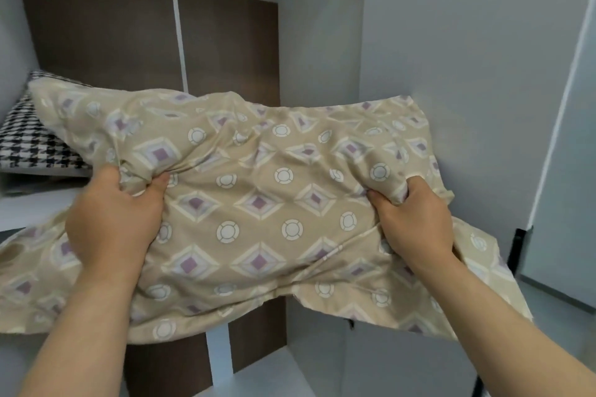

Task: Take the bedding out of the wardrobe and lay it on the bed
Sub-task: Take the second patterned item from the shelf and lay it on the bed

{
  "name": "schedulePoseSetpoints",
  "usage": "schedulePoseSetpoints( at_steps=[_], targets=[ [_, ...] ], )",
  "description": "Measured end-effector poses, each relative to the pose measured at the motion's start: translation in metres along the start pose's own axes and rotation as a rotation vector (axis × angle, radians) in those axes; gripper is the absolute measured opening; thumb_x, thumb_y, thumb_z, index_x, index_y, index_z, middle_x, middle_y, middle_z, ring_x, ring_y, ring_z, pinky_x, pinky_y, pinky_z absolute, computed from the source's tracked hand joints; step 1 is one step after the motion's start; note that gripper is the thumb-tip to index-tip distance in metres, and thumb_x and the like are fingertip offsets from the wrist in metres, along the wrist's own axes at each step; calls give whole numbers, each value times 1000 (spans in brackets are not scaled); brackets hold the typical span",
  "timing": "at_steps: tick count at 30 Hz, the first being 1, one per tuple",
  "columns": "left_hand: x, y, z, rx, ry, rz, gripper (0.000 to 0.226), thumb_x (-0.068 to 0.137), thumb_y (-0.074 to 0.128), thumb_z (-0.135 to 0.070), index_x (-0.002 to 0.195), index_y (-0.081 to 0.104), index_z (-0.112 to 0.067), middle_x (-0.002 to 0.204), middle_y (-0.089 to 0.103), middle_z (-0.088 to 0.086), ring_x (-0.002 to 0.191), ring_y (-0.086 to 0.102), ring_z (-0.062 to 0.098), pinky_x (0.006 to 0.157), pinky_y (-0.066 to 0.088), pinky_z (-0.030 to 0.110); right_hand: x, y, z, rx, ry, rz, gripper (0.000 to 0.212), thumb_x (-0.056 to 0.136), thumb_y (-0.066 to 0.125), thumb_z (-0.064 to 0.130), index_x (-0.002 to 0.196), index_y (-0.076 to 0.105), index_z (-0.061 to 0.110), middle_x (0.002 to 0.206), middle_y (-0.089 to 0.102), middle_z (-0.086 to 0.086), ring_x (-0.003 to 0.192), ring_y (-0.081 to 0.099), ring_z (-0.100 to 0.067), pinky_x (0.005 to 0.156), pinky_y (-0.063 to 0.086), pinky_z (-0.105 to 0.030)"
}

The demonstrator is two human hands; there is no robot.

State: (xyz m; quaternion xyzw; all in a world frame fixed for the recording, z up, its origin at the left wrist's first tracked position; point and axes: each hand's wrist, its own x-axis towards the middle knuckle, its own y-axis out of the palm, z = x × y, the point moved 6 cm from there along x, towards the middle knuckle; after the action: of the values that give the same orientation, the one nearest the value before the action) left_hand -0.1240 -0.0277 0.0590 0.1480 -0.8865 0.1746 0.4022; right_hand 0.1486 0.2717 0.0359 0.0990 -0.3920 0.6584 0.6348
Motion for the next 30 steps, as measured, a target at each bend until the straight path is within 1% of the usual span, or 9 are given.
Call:
schedulePoseSetpoints(
  at_steps=[3,8,12,15,18,20,24,27,30],
  targets=[
    [-39,-9,1,-37,-28,34,50,78,69,-51,74,46,-7,69,55,13,65,52,34,59,46,43,-33,-33,-20,-40,27,-14,43,81,60,60,82,50,18,70,57,5,66,53,-23,60,39,-36],
    [-107,-26,-4,-52,-69,144,47,78,69,-51,75,51,-8,73,57,12,69,54,33,61,47,42,-91,-86,-61,-97,103,8,45,80,60,63,83,49,19,73,60,3,70,57,-25,64,46,-39],
    [-164,-46,-21,-61,-95,235,44,80,71,-47,73,49,-9,70,55,10,67,51,30,59,42,39,-136,-134,-94,-147,145,22,46,80,59,64,82,48,19,72,59,3,68,57,-24,61,45,-37],
    [-211,-63,-31,-60,-127,319,40,81,71,-45,75,52,-10,70,55,7,67,51,30,60,42,38,-173,-172,-119,-178,169,26,45,81,59,63,80,47,20,69,58,4,65,55,-22,58,42,-35],
    [-263,-80,-44,-53,-132,426,40,80,70,-46,74,51,-11,67,54,6,66,52,32,60,43,39,-219,-217,-150,-229,248,41,44,81,59,62,78,45,21,69,57,5,64,55,-23,57,40,-35],
    [-297,-89,-56,-53,-132,492,40,80,69,-46,73,51,-11,66,54,6,65,51,31,60,43,39,-253,-250,-170,-251,315,40,43,81,58,63,77,44,23,69,57,6,64,54,-20,56,39,-35],
    [-354,-94,-84,-69,-107,601,41,79,70,-46,73,53,-10,67,56,8,66,50,30,61,44,39,-309,-314,-202,-287,422,2,42,81,59,63,75,42,25,69,57,7,62,51,-16,54,35,-34],
    [-394,-89,-118,-126,-46,684,41,80,70,-46,74,53,-9,67,54,6,66,49,28,60,42,38,-339,-365,-224,-348,501,-47,43,81,59,62,74,41,24,69,55,7,60,47,-17,52,31,-34],
    [-431,-78,-158,-206,23,780,40,80,70,-46,75,53,-9,69,56,7,68,52,31,63,45,40,-366,-417,-242,-410,577,-126,44,81,59,62,74,40,23,69,55,6,63,49,-22,54,32,-35]
  ],
)
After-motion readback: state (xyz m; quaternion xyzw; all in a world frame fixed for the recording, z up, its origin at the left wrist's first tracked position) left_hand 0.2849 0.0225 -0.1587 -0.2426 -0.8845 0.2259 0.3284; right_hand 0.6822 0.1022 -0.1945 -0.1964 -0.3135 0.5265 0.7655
